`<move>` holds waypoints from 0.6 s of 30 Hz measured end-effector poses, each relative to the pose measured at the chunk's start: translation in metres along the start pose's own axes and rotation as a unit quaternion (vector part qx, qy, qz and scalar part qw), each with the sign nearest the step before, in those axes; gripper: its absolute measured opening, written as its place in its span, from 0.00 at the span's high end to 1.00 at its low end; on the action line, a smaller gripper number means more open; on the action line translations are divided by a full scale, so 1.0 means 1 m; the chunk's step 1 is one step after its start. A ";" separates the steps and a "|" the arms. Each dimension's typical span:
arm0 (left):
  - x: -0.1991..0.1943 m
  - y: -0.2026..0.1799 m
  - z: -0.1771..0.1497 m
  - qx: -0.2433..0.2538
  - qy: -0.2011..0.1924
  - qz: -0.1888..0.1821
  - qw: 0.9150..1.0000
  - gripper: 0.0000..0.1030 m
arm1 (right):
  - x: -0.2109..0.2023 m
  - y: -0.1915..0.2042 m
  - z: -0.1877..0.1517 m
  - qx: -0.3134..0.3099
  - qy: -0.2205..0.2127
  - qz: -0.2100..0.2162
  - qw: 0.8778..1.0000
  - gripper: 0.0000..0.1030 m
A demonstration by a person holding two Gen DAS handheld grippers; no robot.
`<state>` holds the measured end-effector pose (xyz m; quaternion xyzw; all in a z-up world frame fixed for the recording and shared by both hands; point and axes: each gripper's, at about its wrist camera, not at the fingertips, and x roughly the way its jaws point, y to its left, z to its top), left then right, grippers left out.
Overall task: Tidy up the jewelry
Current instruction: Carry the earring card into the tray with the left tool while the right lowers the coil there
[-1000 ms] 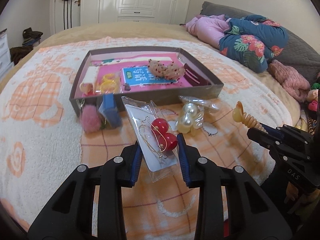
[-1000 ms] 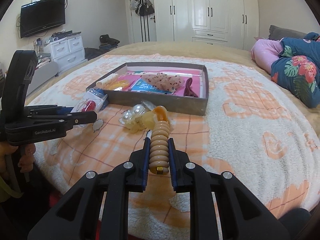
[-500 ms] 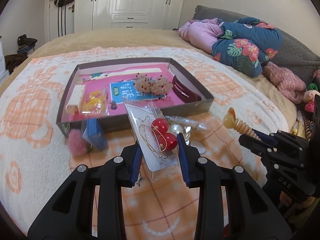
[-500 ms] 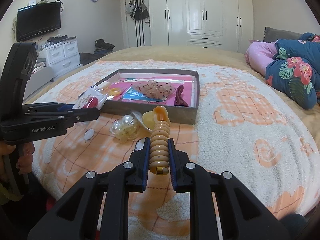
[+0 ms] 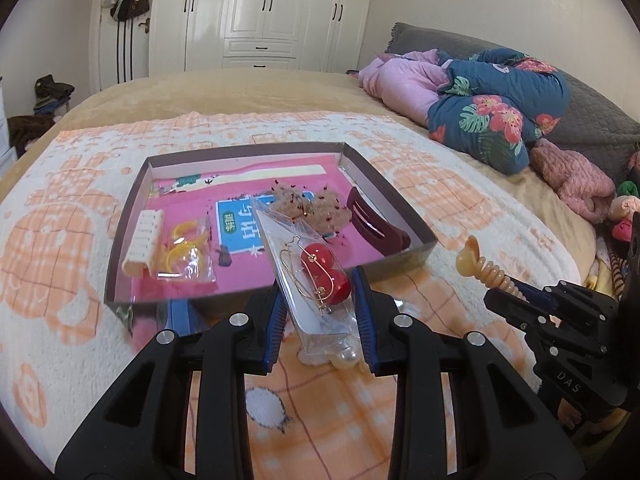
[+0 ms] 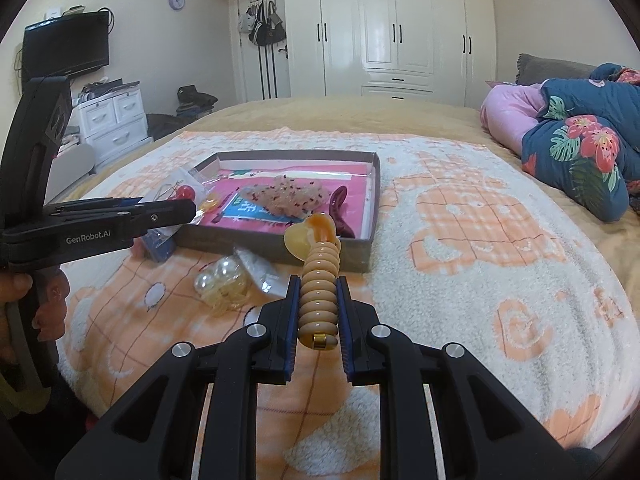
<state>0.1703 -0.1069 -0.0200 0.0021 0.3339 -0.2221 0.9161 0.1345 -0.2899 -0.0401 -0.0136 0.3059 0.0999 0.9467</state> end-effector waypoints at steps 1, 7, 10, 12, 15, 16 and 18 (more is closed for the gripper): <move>0.002 0.002 0.002 -0.001 -0.001 0.001 1.000 0.77 | 0.001 -0.001 0.001 0.000 -0.001 -0.001 1.000 0.84; 0.011 0.011 0.016 -0.010 -0.006 0.004 1.000 0.77 | 0.007 -0.006 0.011 0.002 -0.007 -0.010 1.000 0.84; 0.017 0.015 0.023 -0.016 -0.009 0.007 1.000 0.77 | 0.011 -0.010 0.016 0.002 -0.009 -0.015 1.000 0.84; 0.021 0.016 0.027 -0.018 -0.009 0.008 1.000 0.77 | 0.013 -0.011 0.020 0.003 -0.010 -0.017 1.000 0.84; 0.027 0.020 0.032 -0.025 -0.011 0.010 1.000 0.77 | 0.017 -0.014 0.024 0.002 -0.011 -0.020 1.000 0.84; 0.028 0.022 0.033 -0.026 -0.011 0.010 1.000 0.77 | 0.019 -0.014 0.027 0.002 -0.012 -0.022 1.000 0.84; 0.031 0.023 0.035 -0.028 -0.012 0.011 0.999 0.77 | 0.022 -0.015 0.031 0.002 -0.014 -0.024 1.000 0.84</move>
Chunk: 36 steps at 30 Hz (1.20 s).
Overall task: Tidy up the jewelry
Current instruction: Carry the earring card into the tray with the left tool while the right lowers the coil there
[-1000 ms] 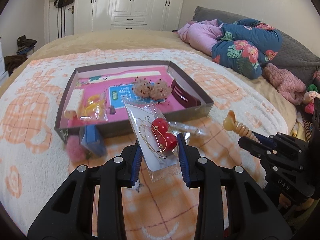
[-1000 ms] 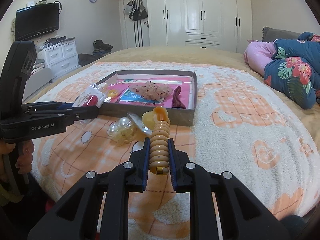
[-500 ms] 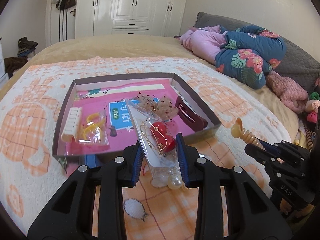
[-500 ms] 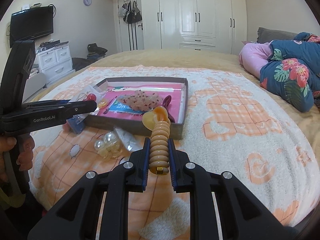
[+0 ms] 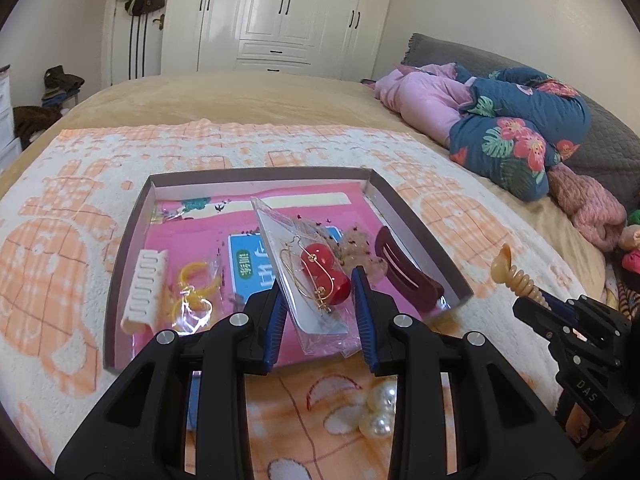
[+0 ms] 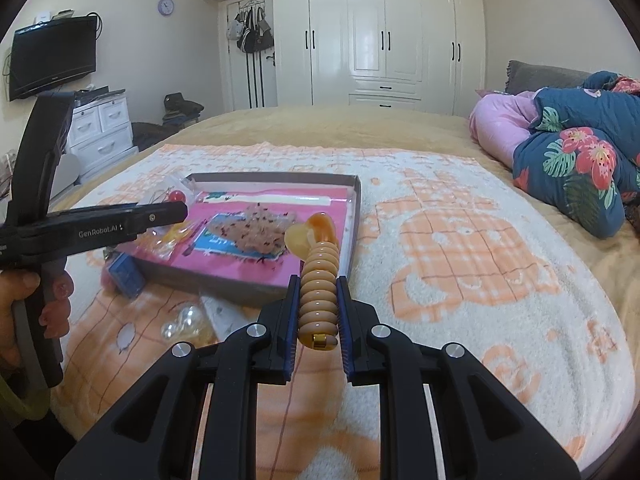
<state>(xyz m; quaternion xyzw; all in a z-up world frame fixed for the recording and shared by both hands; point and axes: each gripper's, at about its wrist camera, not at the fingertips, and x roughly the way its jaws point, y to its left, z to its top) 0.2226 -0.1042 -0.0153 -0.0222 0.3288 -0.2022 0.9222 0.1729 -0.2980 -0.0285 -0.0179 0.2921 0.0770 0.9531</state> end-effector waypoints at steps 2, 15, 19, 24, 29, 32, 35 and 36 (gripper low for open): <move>0.004 0.002 0.001 -0.004 0.002 0.000 1.000 0.77 | 0.005 0.000 0.005 -0.001 -0.001 -0.002 1.000 0.84; 0.026 0.011 -0.001 -0.005 0.014 0.006 1.000 0.77 | 0.048 0.007 0.034 -0.007 0.003 -0.006 1.000 0.84; 0.031 0.013 -0.001 -0.007 0.019 0.006 1.000 0.77 | 0.060 0.006 0.040 -0.004 0.007 -0.005 1.000 0.84; 0.038 0.014 -0.002 -0.010 0.025 0.003 1.000 0.78 | 0.077 0.001 0.046 0.005 0.017 -0.006 1.000 0.84; 0.042 0.015 -0.002 -0.010 0.030 0.000 0.999 0.78 | 0.094 -0.003 0.051 0.010 0.029 -0.009 0.999 0.84; 0.045 0.016 -0.002 -0.013 0.033 0.000 0.999 0.78 | 0.103 -0.004 0.054 0.010 0.035 -0.012 0.999 0.83; 0.048 0.018 -0.003 -0.016 0.036 -0.001 0.999 0.78 | 0.113 -0.007 0.056 0.013 0.042 -0.017 0.999 0.84; 0.048 0.018 -0.003 -0.018 0.037 -0.002 0.999 0.78 | 0.117 -0.008 0.056 0.015 0.045 -0.018 0.999 0.84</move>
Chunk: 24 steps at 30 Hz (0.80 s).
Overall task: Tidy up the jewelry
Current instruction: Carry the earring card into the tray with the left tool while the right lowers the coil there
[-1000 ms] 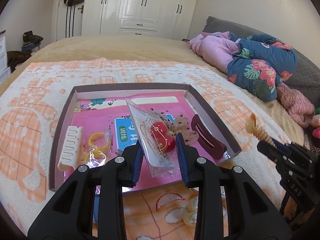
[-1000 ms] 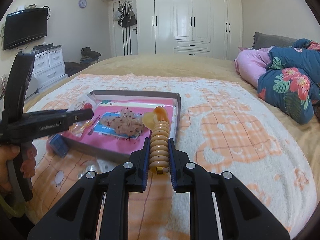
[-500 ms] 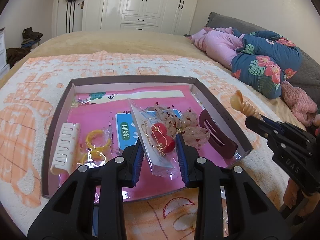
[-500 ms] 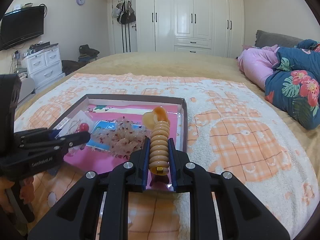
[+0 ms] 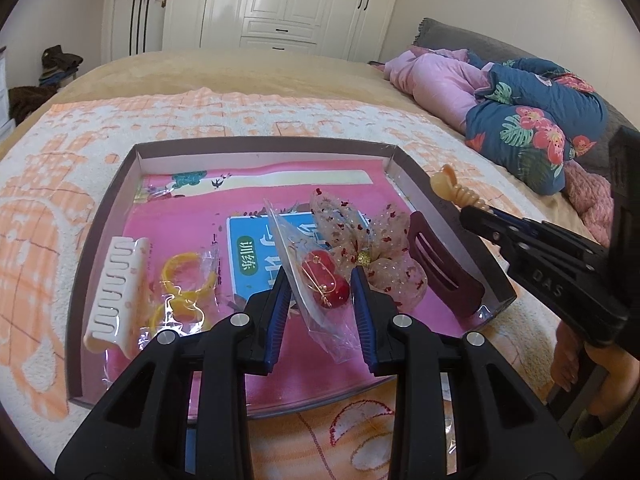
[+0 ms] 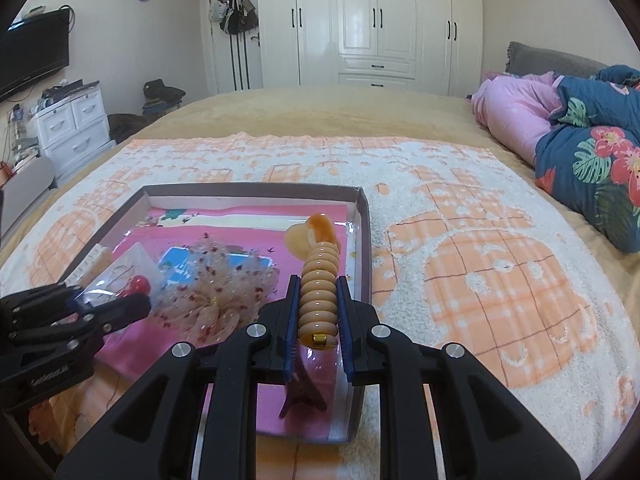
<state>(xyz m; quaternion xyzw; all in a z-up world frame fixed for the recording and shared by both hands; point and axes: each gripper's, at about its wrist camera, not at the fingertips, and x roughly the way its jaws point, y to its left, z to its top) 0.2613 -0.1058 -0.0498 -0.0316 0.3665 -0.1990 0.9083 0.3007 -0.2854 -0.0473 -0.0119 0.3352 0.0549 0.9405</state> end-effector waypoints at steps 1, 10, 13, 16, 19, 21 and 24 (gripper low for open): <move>0.000 0.000 0.000 0.000 0.000 0.000 1.000 0.78 | 0.004 -0.001 0.001 0.003 0.004 -0.002 1.000 0.84; 0.002 0.003 -0.001 -0.004 0.004 0.000 1.000 0.78 | 0.026 -0.001 0.000 0.011 0.031 -0.008 0.999 0.83; 0.003 0.003 -0.002 -0.003 0.004 0.001 1.000 0.78 | 0.027 -0.003 -0.001 0.014 0.031 -0.008 0.999 0.83; 0.003 0.003 -0.002 -0.003 0.005 0.001 1.000 0.78 | 0.023 -0.004 -0.001 0.019 0.029 -0.005 0.999 0.82; 0.003 0.003 -0.002 -0.003 0.005 0.001 1.000 0.78 | 0.017 -0.004 -0.002 0.017 0.026 -0.003 1.000 0.74; 0.003 0.003 -0.002 -0.003 0.005 0.001 1.000 0.78 | 0.012 -0.004 -0.002 0.018 0.021 -0.001 1.000 0.72; 0.003 0.003 -0.002 -0.003 0.005 0.001 1.000 0.78 | 0.003 -0.003 -0.003 0.013 0.014 0.000 1.000 0.70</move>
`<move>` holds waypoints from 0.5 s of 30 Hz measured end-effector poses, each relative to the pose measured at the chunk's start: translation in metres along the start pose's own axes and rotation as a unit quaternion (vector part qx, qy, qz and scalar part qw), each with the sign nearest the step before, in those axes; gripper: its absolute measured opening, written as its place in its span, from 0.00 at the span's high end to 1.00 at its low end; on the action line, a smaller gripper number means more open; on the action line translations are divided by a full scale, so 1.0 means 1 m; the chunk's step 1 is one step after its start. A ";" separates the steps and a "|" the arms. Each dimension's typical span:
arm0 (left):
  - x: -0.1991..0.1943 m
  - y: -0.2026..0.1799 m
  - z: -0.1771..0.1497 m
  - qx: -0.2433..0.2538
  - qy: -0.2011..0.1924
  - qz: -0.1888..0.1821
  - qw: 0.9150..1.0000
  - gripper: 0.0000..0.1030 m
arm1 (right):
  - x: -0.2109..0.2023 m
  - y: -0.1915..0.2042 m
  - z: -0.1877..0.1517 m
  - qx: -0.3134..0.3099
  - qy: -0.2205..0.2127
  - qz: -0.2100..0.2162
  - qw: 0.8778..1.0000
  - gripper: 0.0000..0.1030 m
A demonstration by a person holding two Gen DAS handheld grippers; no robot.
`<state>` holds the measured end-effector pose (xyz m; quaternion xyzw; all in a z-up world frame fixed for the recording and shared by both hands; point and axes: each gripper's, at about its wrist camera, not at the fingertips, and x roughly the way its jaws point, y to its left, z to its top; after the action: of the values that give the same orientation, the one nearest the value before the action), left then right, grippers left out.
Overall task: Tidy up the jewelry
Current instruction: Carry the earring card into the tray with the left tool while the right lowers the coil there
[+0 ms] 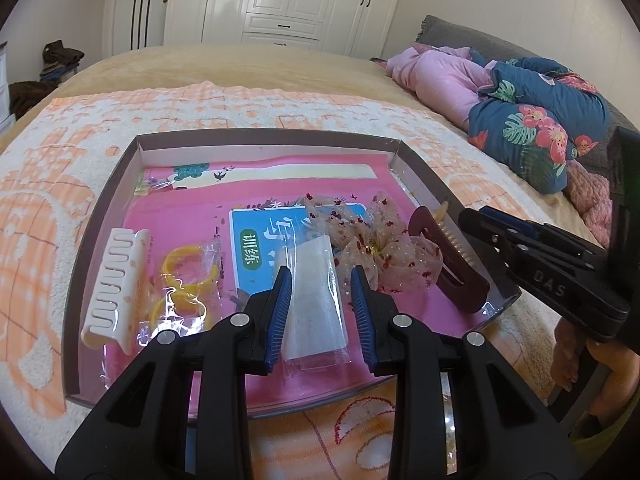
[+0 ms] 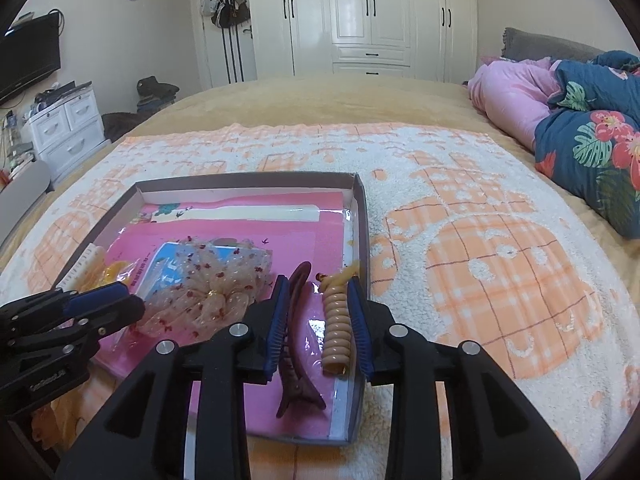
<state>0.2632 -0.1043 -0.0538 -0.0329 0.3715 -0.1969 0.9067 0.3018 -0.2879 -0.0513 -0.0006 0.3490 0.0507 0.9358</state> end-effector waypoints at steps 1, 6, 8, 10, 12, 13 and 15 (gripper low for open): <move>0.000 0.000 0.000 0.000 0.000 0.000 1.000 0.78 | -0.002 0.000 0.000 -0.001 -0.002 0.001 1.000 0.67; -0.001 0.000 -0.001 0.000 -0.001 0.001 1.000 0.78 | -0.020 0.003 -0.006 -0.004 -0.014 0.002 1.000 0.61; -0.003 -0.001 -0.002 0.000 -0.001 0.002 1.000 0.77 | -0.026 0.003 -0.009 -0.005 -0.018 0.002 1.000 0.59; -0.006 -0.001 -0.003 -0.002 -0.003 0.003 1.000 0.76 | -0.033 0.003 -0.014 -0.004 -0.021 0.003 1.000 0.56; -0.009 -0.002 -0.005 -0.001 -0.005 0.005 1.000 0.72 | -0.039 0.003 -0.017 -0.004 -0.023 0.005 1.000 0.55; -0.012 -0.002 -0.006 -0.001 -0.006 0.006 1.000 0.68 | -0.043 0.003 -0.020 -0.003 -0.024 0.007 1.000 0.54; -0.016 -0.003 -0.007 -0.001 -0.007 0.006 1.000 0.65 | -0.050 0.002 -0.024 -0.002 -0.026 0.010 1.000 0.51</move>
<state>0.2474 -0.1003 -0.0479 -0.0335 0.3652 -0.1908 0.9105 0.2486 -0.2911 -0.0366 0.0028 0.3240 0.0610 0.9441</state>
